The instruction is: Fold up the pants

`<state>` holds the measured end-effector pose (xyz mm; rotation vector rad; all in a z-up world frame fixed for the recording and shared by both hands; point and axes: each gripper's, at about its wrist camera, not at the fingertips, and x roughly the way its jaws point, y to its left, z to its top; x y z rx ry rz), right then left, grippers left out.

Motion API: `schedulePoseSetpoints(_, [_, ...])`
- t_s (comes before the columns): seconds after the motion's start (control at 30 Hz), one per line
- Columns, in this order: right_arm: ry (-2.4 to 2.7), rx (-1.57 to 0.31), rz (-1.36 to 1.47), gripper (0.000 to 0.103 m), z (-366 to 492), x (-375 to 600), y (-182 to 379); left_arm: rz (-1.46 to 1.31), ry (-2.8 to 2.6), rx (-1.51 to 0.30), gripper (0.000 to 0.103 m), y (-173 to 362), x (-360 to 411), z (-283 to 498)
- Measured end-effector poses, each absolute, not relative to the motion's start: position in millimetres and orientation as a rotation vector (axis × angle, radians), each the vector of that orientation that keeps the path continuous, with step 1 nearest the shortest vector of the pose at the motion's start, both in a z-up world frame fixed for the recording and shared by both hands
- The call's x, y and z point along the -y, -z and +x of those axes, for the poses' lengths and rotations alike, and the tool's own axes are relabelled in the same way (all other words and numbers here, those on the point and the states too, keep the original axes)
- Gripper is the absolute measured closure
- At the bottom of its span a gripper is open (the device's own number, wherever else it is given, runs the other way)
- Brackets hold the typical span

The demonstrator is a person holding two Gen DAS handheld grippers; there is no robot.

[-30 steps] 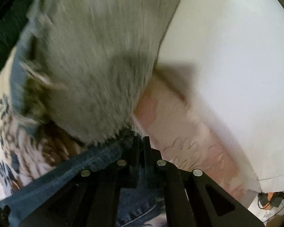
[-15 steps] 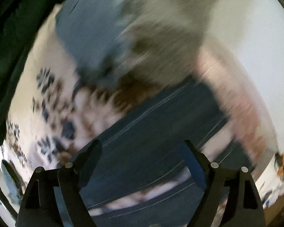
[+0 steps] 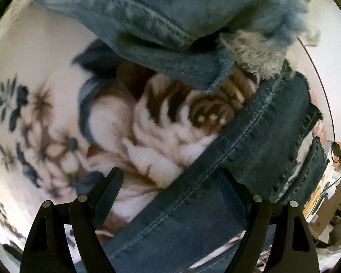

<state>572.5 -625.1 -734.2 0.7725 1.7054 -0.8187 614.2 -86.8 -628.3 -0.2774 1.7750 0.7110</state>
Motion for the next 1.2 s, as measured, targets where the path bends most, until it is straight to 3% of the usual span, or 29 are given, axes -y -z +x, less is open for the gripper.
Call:
schedulePoseSetpoints(0.17, [0.812,-1.697,0.780,0.015,571.5,634.2,738.3,-0.239,-0.722,-1.801,0.000,652.1,86.9,619.5])
schedulePoseSetpoints(0.2, [0.815,-1.691,0.784,0.015,568.0,638.5,735.0,-0.242,-0.710,-1.784,0.005,651.4,86.7,617.4])
schedulePoseSetpoints(0.27, [0.823,-1.676,0.803,0.016,549.3,650.9,724.9,-0.267,-0.663,-1.749,0.028,646.5,86.3,604.4])
schedulePoseSetpoints(0.33, [0.829,-1.656,0.811,0.022,544.5,653.2,722.8,-0.266,-0.597,-1.704,0.060,641.5,84.8,597.6])
schedulePoseSetpoints(0.37, [0.831,-1.651,0.807,0.026,542.5,653.1,722.1,-0.262,-0.581,-1.690,0.065,639.9,83.5,594.3])
schedulePoseSetpoints(0.43, [0.835,-1.644,0.791,0.051,538.3,653.0,719.2,-0.267,-0.541,-1.640,0.080,634.1,78.9,584.4])
schedulePoseSetpoints(0.53, [0.825,-1.620,0.791,0.090,518.9,650.5,709.8,-0.360,-0.464,-1.555,0.092,623.6,61.2,559.1])
schedulePoseSetpoints(0.8, [0.708,-1.480,0.738,0.096,457.8,633.1,638.8,-0.549,-0.339,-1.367,0.096,577.3,17.4,490.8])
schedulePoseSetpoints(0.93, [0.702,-1.405,0.711,0.097,381.8,627.6,595.5,-0.588,-0.266,-1.302,0.098,528.2,52.3,441.5])
schedulePoseSetpoints(1.1, [0.743,-1.421,0.684,0.097,304.8,626.0,600.5,-0.687,-0.250,-1.301,0.097,511.4,61.9,335.8])
schedulePoseSetpoints(1.2, [0.747,-1.445,0.685,0.097,270.3,629.7,629.5,-0.712,-0.275,-1.358,0.097,529.8,56.8,281.2])
